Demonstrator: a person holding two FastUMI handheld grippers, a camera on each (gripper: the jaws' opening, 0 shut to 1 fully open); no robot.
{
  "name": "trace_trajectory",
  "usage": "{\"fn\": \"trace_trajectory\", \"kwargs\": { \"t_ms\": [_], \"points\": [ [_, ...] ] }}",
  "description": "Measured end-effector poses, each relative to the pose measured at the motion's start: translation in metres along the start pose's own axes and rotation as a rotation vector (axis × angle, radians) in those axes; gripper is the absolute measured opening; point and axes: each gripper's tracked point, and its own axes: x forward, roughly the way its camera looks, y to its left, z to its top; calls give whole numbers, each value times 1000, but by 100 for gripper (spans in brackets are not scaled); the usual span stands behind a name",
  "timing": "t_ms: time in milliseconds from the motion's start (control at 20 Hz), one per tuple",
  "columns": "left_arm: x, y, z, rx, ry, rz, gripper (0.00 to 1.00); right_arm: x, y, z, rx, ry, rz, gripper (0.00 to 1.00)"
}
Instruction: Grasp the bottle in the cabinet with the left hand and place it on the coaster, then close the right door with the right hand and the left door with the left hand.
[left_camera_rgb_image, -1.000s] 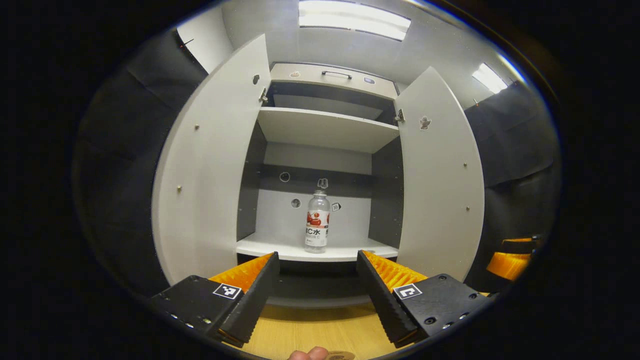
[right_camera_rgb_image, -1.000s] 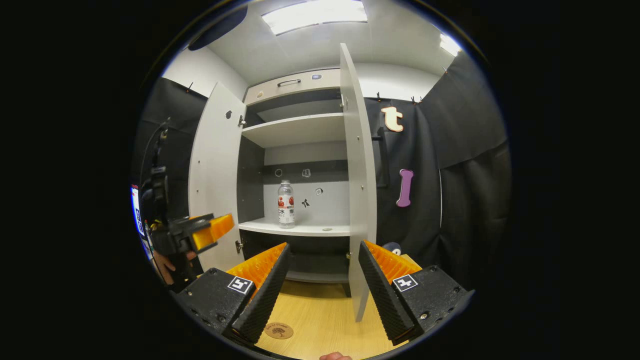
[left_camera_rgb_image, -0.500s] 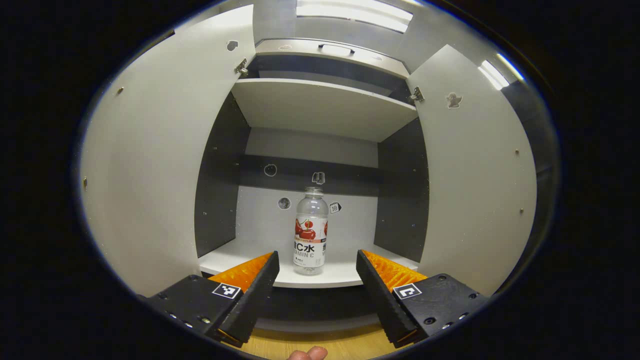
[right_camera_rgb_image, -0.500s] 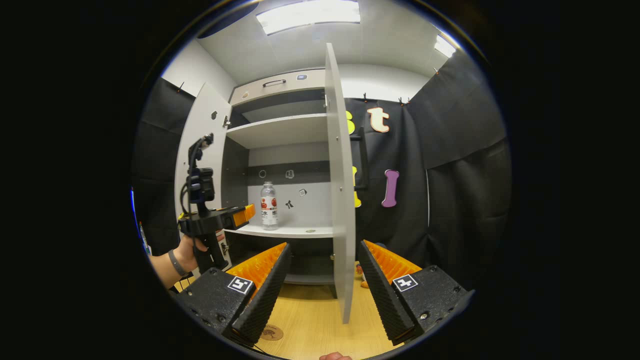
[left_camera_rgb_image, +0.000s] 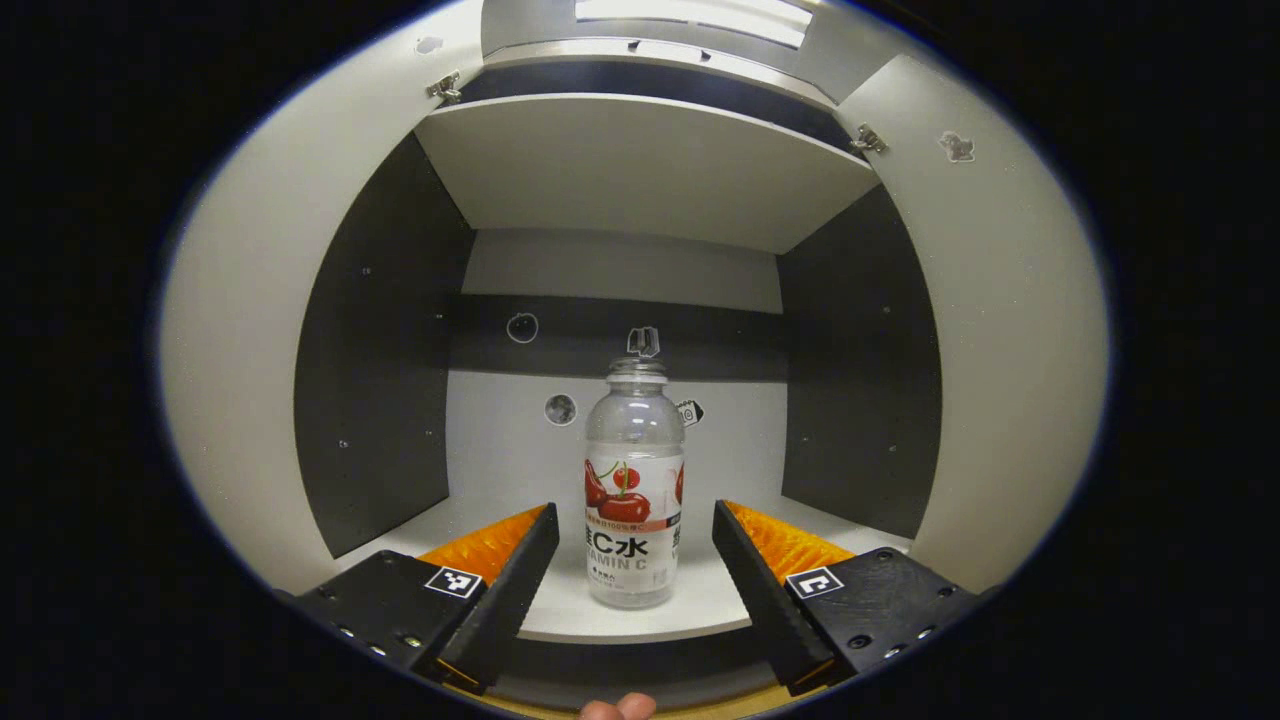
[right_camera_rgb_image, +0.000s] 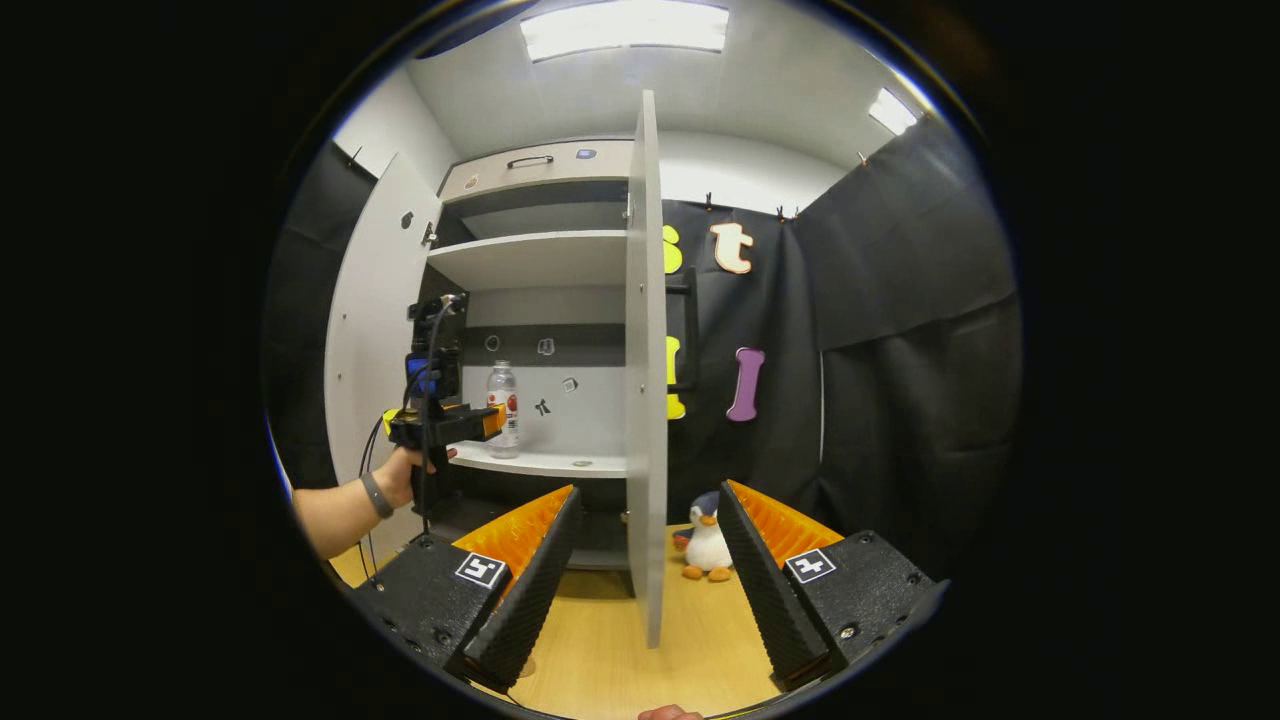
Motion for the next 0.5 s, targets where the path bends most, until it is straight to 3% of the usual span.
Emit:
{"fn": "trace_trajectory", "kwargs": {
  "t_ms": [400, 500],
  "points": [
    [49, 10, -16, 28, 42, 17, 95, -1, -15, -5, 33, 31, -61, 84],
    [54, 3, -22, 12, 68, -11, 95, -2, -20, -3, 32, 25, -76, 84]
  ]
}}
